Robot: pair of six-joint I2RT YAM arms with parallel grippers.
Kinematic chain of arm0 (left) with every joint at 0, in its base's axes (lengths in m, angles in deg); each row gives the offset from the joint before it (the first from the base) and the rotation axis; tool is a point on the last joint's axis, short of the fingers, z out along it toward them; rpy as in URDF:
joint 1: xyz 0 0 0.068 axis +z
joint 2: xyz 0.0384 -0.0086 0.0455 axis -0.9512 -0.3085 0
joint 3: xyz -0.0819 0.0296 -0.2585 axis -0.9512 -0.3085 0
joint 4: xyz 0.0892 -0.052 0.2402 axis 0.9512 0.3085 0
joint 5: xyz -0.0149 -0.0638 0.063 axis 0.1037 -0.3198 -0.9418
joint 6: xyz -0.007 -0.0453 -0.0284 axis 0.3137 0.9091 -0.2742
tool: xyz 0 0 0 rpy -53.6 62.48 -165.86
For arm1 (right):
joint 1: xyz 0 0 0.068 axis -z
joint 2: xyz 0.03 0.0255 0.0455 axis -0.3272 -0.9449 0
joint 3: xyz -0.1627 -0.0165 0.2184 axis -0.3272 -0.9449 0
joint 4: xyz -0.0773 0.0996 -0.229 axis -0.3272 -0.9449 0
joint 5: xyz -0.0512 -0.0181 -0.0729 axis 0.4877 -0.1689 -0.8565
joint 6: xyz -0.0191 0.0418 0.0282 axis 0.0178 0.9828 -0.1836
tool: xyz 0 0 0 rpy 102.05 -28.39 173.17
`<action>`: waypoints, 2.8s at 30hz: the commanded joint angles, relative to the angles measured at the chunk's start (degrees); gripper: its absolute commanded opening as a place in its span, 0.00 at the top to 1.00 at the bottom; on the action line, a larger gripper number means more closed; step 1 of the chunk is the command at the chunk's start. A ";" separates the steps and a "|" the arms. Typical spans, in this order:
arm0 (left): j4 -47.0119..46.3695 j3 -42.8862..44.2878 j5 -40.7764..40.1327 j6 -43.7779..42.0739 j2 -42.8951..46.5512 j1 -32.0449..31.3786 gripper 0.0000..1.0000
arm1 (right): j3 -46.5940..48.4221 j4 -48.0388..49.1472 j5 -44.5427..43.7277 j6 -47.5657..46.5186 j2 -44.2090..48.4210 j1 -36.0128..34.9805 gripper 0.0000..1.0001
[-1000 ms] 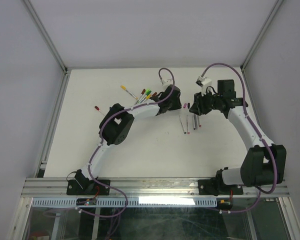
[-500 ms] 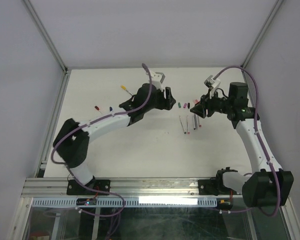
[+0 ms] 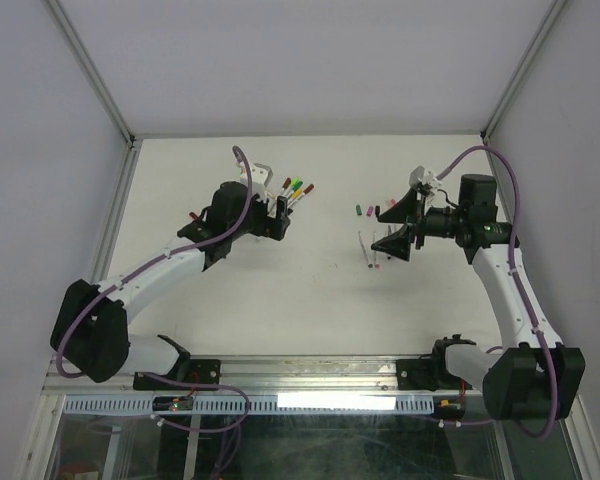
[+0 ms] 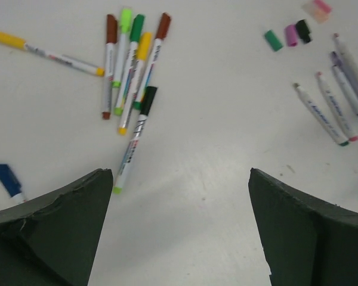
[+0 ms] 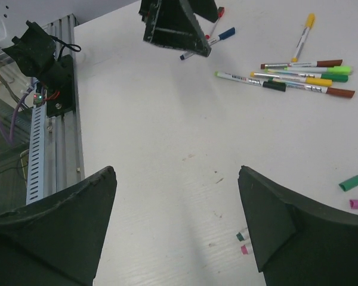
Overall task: Open the pen caps
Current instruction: Pick up the pen from the center of the board.
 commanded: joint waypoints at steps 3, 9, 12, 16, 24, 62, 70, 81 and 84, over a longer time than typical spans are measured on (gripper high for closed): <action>12.77 10.95 -1.68 -5.85 -10.79 3.97 0.01 | -3.46 -2.28 2.28 -5.52 1.31 3.62 0.15; 17.77 17.79 -2.73 -9.09 -19.79 5.46 0.10 | -4.54 -0.41 0.90 -3.86 1.45 8.23 0.15; 18.84 19.31 -0.74 -9.87 -22.56 7.38 0.21 | -4.11 -1.09 -0.52 -4.23 0.96 8.31 0.16; 20.06 20.97 3.03 -10.20 -25.66 8.68 0.30 | -4.05 -1.54 -1.62 -4.55 1.19 8.88 0.16; 20.50 24.16 5.71 -10.37 -32.14 9.07 0.46 | -3.82 -1.83 -1.38 -4.30 0.39 9.64 0.16; -20.43 -14.00 9.61 37.34 -12.87 -10.33 1.00 | -22.19 49.79 -32.12 60.56 -14.17 -11.99 0.21; -36.85 -21.88 5.55 49.04 -17.18 -12.71 1.00 | -17.52 45.49 -36.34 59.97 -25.75 -20.88 0.25; -47.31 -22.94 5.65 54.61 -25.48 -13.86 1.00 | -13.04 39.28 -40.60 58.50 -35.51 -27.49 0.41; -47.45 -22.91 4.86 54.79 -25.92 -13.80 1.00 | -12.76 38.37 -40.55 58.11 -36.33 -28.39 0.47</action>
